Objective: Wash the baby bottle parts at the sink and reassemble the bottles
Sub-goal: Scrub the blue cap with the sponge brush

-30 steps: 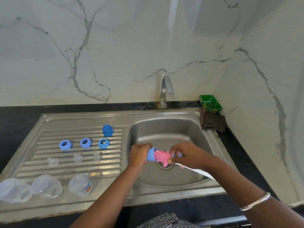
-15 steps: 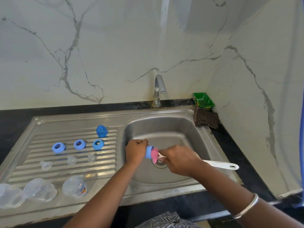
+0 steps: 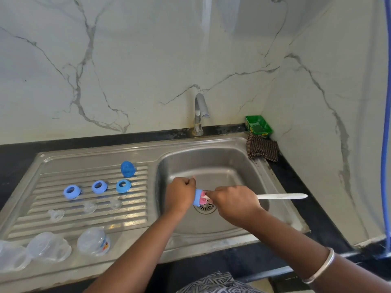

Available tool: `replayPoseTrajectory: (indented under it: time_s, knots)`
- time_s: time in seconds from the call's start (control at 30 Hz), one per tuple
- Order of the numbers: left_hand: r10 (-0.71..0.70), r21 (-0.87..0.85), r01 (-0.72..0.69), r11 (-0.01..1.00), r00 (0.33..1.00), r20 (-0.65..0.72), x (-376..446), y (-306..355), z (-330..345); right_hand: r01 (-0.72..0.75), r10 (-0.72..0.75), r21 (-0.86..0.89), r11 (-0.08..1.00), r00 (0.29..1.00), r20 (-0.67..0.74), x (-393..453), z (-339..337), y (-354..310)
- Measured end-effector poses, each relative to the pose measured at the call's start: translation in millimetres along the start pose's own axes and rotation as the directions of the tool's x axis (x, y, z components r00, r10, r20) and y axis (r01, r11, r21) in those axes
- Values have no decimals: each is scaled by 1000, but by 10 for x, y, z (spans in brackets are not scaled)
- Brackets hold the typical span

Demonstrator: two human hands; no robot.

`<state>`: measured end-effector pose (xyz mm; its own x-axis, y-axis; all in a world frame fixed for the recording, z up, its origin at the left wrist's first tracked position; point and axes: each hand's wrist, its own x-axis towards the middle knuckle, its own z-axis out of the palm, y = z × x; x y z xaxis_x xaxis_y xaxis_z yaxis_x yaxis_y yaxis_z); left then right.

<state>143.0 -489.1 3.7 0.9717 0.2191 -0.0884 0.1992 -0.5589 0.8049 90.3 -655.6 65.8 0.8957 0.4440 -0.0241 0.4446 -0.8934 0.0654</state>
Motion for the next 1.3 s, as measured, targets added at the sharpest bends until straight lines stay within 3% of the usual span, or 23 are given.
replayPoseTrajectory:
  time_s: [0.07, 0.1, 0.17, 0.23, 0.27, 0.33, 0.43, 0.5, 0.57, 0.63, 0.73, 0.8, 0.83, 0.9, 0.97, 1.07, 1.2, 1.27, 1.3]
  knots:
    - [108, -45, -111, 993, 992, -60, -31, -15, -15, -144, 121, 243, 959, 987, 108, 11, -34, -17]
    - [176, -77, -183, 980, 981, -84, -51, -31, -27, -242, 163, 457, 856, 965, 206, 27, -40, -19]
    - [324, -173, -337, 925, 941, -102, -81, -71, -67, -461, 188, 746, 480, 885, 425, 74, -55, 4]
    - [445, -232, -463, 855, 886, -128, -95, -90, -130, -665, 106, 732, 148, 747, 657, 88, -75, 62]
    - [488, -225, -511, 830, 859, -154, -85, -95, -150, -729, 34, 683, 37, 684, 728, 84, -92, 103]
    - [541, -202, -570, 796, 820, -186, -69, -77, -168, -790, -95, 612, -35, 612, 785, 87, -112, 200]
    - [561, -210, -581, 786, 814, -153, -90, -28, -123, -812, -156, 583, -1, 576, 802, 109, -124, 251]
    - [548, -220, -566, 794, 824, -142, -109, -8, -93, -793, -105, 609, 35, 603, 791, 131, -129, 199]
    - [537, -220, -552, 804, 834, -131, -109, -31, -77, -673, 26, 703, 228, 726, 687, 152, -125, 120]
    - [469, -222, -479, 849, 877, -100, -99, -76, -63, -468, 161, 722, 509, 876, 454, 156, -114, 21]
    - [195, -316, -196, 928, 980, -37, -23, -58, -91, -240, 185, 486, 840, 970, 160, 90, -61, -45]
    - [-18, -388, 29, 921, 999, 32, 54, -9, -123, -52, 61, 204, 977, 998, -36, 37, -24, -9]
    - [-132, -404, 160, 901, 986, 97, 77, -7, -152, 29, -23, 57, 998, 993, -116, 37, -21, 41]
    - [-329, -406, 423, 810, 901, 283, 72, -6, -214, 133, -143, -57, 989, 955, -260, 29, -70, 150]
    - [-399, -335, 534, 776, 828, 395, 36, 7, -243, 187, -213, -105, 977, 904, -370, 20, -64, 262]
    - [-352, -256, 443, 859, 875, 332, 28, 100, -208, 182, -221, -136, 974, 894, -391, 19, -12, 280]
    - [-183, -145, 202, 969, 974, 131, 5, 143, -115, 92, -118, -113, 989, 962, -246, 48, 12, 95]
    - [-96, -131, 97, 987, 995, 11, -6, 117, -91, -8, 6, -13, 1000, 989, -147, 63, 14, -4]
    - [-27, -115, 20, 993, 998, -58, -8, 109, -95, -111, 123, 142, 984, 990, -73, 78, 9, -33]
